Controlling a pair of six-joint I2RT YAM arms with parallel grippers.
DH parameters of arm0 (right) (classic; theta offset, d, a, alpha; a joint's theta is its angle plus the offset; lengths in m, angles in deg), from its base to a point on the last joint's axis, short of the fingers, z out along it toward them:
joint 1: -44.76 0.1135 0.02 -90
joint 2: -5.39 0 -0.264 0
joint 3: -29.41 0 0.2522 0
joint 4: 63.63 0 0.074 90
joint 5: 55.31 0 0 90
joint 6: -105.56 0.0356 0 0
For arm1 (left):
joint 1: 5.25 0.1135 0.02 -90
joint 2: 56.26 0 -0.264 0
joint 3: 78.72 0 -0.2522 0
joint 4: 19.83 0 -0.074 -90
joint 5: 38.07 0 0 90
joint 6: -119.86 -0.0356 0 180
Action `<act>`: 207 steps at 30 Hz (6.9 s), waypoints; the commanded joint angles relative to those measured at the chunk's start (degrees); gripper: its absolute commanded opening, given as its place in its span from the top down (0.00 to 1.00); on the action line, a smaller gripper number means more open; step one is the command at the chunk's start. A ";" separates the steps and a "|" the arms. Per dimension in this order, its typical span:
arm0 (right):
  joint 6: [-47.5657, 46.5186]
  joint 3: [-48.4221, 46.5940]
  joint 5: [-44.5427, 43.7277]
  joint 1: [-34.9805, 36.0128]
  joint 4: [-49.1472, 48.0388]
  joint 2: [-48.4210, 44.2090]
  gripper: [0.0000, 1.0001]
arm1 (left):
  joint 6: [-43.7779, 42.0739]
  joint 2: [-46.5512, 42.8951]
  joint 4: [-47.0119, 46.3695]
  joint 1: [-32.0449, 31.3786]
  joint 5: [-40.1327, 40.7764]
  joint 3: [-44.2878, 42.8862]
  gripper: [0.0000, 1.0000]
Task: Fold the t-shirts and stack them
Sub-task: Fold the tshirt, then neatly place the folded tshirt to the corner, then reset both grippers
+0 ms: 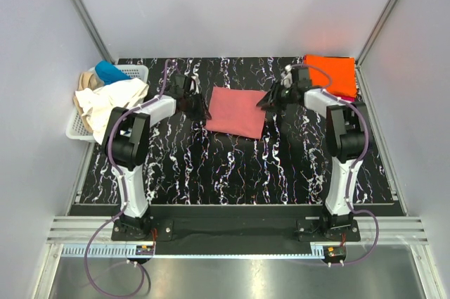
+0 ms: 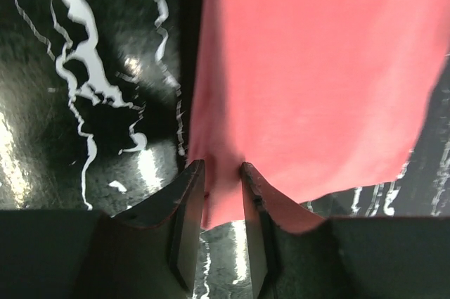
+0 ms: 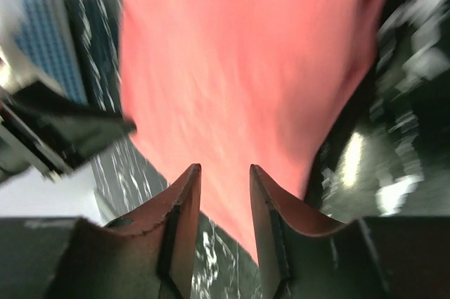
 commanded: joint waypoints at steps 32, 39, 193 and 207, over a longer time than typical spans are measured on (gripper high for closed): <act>-17.04 -12.59 -4.39 0.58 15.70 3.25 0.28 | -12.63 -28.51 17.24 -0.67 -9.29 2.54 0.59; -22.32 -25.42 -0.02 0.50 17.12 13.37 0.27 | -12.10 -35.20 12.50 -0.58 -10.97 11.18 0.60; -29.44 -72.03 -16.35 -31.41 11.32 31.41 0.38 | -14.21 -28.96 16.54 -3.48 -6.48 11.01 0.60; -31.20 -53.13 -37.09 -25.08 16.50 14.53 0.26 | -14.21 -32.91 16.27 -3.83 -7.27 11.09 0.60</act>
